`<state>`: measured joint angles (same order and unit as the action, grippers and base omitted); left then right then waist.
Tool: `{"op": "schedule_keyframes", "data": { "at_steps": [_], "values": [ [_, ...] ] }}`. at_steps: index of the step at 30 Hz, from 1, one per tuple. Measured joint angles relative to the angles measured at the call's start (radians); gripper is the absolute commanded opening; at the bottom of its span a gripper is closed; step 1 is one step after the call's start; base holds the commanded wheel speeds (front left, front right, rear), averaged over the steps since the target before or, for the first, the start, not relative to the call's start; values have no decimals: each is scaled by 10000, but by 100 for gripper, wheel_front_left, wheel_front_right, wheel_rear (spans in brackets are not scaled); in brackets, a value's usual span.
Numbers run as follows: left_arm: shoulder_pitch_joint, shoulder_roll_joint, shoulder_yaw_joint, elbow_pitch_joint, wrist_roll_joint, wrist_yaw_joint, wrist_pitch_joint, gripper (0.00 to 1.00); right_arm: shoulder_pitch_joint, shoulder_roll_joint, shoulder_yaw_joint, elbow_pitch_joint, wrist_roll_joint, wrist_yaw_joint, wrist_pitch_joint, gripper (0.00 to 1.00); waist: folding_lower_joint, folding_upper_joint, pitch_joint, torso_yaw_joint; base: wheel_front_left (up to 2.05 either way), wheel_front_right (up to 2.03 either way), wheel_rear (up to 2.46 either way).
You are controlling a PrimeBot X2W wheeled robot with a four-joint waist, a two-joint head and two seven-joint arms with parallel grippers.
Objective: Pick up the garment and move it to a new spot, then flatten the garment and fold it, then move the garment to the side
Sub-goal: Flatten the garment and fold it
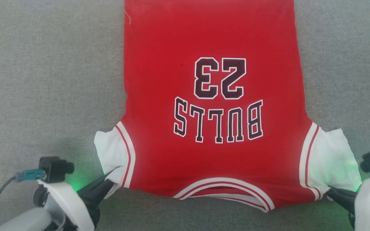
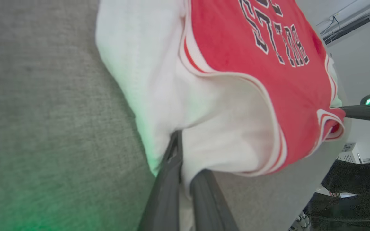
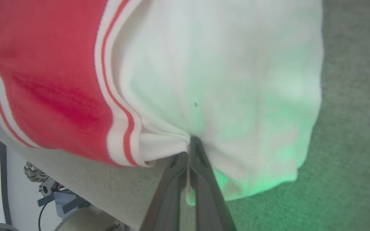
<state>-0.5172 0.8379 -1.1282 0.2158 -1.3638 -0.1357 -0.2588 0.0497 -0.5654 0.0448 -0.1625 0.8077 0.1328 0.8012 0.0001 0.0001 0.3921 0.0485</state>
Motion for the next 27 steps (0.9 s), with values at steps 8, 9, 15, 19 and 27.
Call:
{"op": "schedule_keyframes", "data": {
  "at_steps": [8,9,15,19,27],
  "values": [
    [-252,-278,-86,257,61,-25,-71,0,-254,-36,144,-614,-71,6,-173,100,0,0,243,19,0,0,0],
    [-254,-293,-52,217,82,-25,-73,0,-238,-81,31,-943,-13,4,-52,100,-1,0,268,43,0,0,0],
    [-262,-393,153,-104,454,-19,-105,0,-385,-679,-1708,-2790,476,-23,1367,100,-1,0,496,299,0,0,0],
    [-483,-673,184,-267,756,6,-117,0,-1838,-1043,-2627,-2941,855,-21,2481,100,-1,0,733,653,0,0,0],
    [-1149,-1285,86,-546,1172,6,-127,0,-7684,-855,-1881,291,-1216,-23,2980,100,-1,0,1495,1554,0,0,0]
  ]
}}
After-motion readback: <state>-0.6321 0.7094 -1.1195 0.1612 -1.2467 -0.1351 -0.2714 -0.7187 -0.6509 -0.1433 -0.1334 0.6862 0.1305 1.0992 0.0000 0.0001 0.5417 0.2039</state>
